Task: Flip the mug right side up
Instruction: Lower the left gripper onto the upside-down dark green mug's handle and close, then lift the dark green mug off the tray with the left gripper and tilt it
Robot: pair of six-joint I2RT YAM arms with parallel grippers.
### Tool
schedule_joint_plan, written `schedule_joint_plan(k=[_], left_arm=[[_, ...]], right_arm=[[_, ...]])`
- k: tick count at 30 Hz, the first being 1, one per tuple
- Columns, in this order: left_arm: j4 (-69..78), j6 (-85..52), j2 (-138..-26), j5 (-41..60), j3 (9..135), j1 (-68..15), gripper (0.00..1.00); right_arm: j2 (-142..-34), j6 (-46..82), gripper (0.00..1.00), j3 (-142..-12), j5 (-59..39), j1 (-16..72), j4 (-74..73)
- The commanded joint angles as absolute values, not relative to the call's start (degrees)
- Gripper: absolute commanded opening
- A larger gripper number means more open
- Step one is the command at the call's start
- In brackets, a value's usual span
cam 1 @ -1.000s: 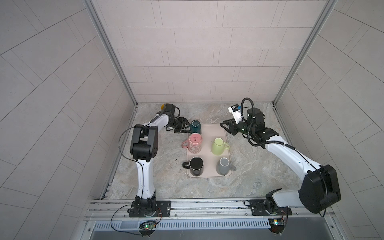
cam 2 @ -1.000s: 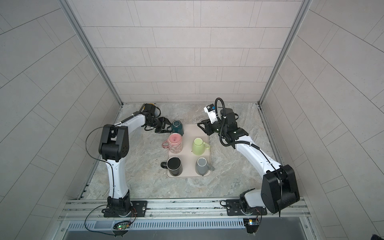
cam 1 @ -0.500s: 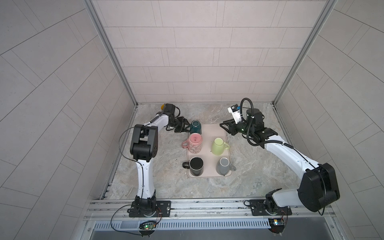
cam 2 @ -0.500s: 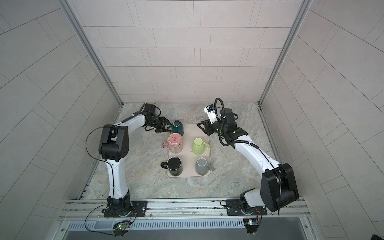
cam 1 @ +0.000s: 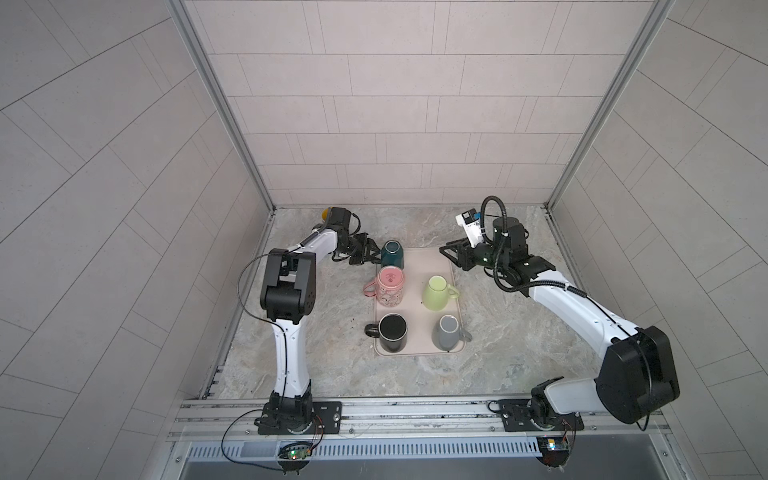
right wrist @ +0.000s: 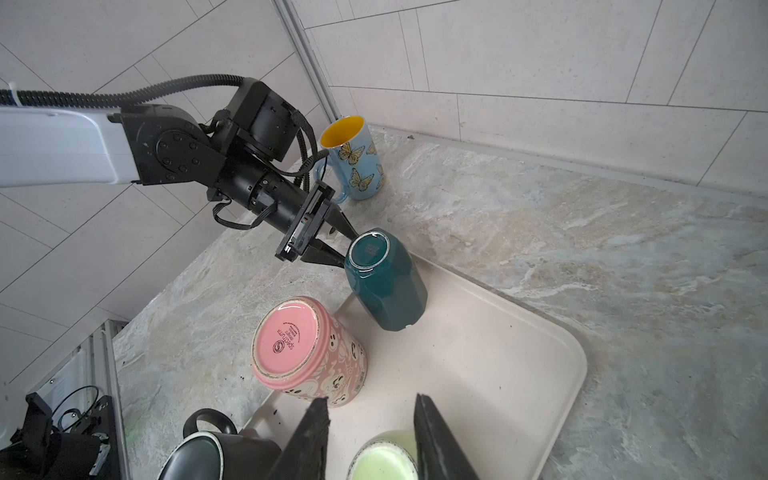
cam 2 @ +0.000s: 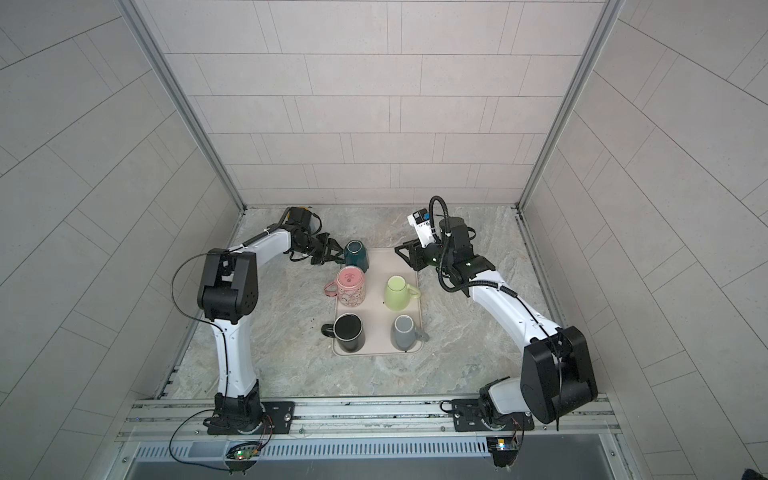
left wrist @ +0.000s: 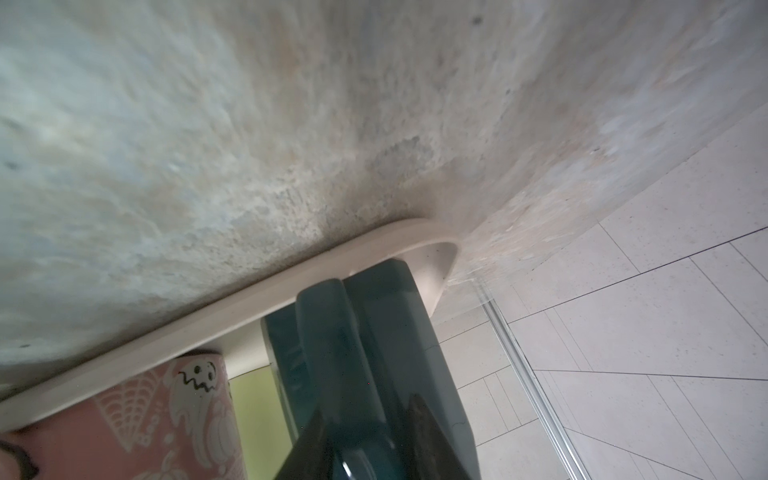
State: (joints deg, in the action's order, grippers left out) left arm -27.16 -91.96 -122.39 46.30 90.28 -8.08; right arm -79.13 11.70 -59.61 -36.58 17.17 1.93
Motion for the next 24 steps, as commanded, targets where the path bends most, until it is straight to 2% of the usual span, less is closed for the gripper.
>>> schedule_joint_plan(k=[1, 15, 19, 21, 24], left_arm=[[-26.42, -92.52, -122.48, 46.43, 89.39, -8.37, 0.31], [-24.11, -94.03, -122.49, 46.82, 88.86, -8.36, 0.16], [-22.71, -94.94, -122.56, 46.81, 88.73, -8.35, 0.08], [-21.84, -95.35, -122.56, 46.84, 88.68, -8.43, 0.0], [-20.95, -95.82, -122.35, 46.52, 88.69, -8.49, 0.0]], right_arm=[[-79.47, 11.79, 0.35, -59.37, -36.04, 16.88, 2.23], [-79.87, 11.78, 0.35, -59.33, -35.68, 16.88, 2.3], [-80.15, 11.78, 0.35, -59.5, -35.6, 16.89, 2.36], [-80.26, 11.79, 0.35, -59.54, -35.65, 16.92, 2.36], [-80.37, 11.78, 0.35, -59.6, -35.68, 16.92, 2.33]])
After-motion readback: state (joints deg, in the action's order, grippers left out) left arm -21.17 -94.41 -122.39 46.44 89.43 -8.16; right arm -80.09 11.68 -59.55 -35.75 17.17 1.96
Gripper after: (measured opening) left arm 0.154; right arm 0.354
